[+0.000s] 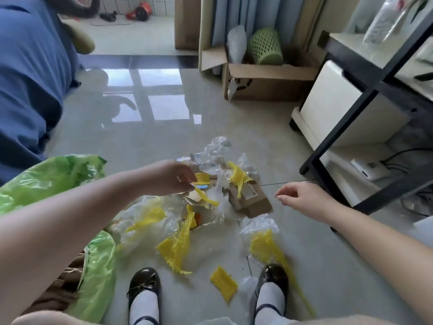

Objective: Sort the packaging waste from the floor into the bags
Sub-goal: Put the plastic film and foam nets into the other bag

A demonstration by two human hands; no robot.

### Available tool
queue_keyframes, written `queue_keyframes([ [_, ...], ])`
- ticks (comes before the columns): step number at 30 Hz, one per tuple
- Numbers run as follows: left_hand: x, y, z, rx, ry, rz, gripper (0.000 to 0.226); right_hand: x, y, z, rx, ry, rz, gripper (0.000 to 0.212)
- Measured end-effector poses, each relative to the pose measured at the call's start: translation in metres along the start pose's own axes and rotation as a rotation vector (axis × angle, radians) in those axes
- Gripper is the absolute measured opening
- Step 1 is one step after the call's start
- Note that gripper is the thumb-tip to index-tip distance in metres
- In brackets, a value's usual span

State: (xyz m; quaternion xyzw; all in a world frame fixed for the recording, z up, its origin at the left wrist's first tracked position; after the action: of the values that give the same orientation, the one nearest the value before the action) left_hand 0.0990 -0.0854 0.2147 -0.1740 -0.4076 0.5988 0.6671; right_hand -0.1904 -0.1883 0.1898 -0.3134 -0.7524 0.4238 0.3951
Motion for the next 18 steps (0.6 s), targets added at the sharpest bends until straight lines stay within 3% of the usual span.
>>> queue_keyframes([
  [3, -0.037, 0.012, -0.036, -0.141, -0.047, -0.047, 0.025, -0.052, 0.030, 0.009, 0.102, 0.012, -0.081, 0.005],
  [8, -0.095, 0.045, -0.105, -0.285, -0.139, -0.070, 0.027, -0.125, 0.090, 0.039, 0.164, 0.084, -0.207, 0.017],
  [18, -0.179, 0.120, -0.163, -0.420, -0.007, -0.219, 0.045, -0.213, 0.167, 0.108, 0.122, 0.348, -0.206, 0.058],
])
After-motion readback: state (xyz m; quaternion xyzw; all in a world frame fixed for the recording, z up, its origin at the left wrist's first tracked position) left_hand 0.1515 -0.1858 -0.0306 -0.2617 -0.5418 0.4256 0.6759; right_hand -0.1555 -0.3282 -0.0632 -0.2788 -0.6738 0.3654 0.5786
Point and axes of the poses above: each hand's wrist, its own x-axis away from the middle knuckle, its own y-axis out of the palm, z = x × y, the point moved 5 cm from there along -x, towards the middle knuckle, and after that the axes turned 11 degrees about x, right-handed, at the moved point
